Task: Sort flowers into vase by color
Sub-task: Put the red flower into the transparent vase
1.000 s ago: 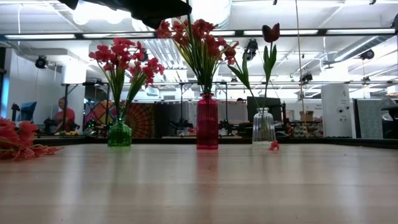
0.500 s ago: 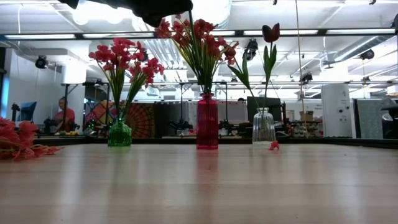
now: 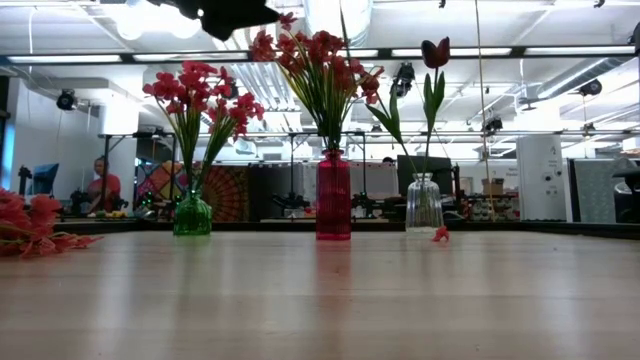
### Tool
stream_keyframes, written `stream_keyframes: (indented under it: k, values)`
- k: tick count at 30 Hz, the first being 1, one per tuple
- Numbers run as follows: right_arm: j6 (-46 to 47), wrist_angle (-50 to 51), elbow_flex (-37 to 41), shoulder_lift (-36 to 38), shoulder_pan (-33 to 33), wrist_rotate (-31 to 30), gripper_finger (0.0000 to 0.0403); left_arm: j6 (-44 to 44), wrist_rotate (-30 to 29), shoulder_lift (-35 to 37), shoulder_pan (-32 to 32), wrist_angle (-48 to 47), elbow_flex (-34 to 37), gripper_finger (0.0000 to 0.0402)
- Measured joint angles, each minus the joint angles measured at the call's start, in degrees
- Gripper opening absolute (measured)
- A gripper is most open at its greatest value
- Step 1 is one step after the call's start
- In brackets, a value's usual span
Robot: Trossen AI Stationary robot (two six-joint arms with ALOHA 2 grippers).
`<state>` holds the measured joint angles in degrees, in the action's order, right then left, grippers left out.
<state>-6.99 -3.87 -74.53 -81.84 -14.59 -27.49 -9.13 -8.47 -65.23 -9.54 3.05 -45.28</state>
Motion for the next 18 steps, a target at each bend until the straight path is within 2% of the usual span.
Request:
stream_keyframes:
  k: [7, 12, 18]
  values:
    - [-0.37, -5.95, 7.71, 7.54, 4.4, -0.16, 0.0013, 3.23, 0.02, 7.09, -0.02, -7.77, 0.0, 0.0198]
    - [0.02, -8.89, 12.3, 13.35, 8.86, -0.19, 0.0013, 4.42, 0.01, 12.09, -0.02, -8.8, 0.0, 0.0198]
    - [0.84, -9.05, 14.13, 18.23, 13.87, -0.17, 0.0013, 5.01, 0.0, 17.43, -0.02, -8.97, 0.0, 0.0198]
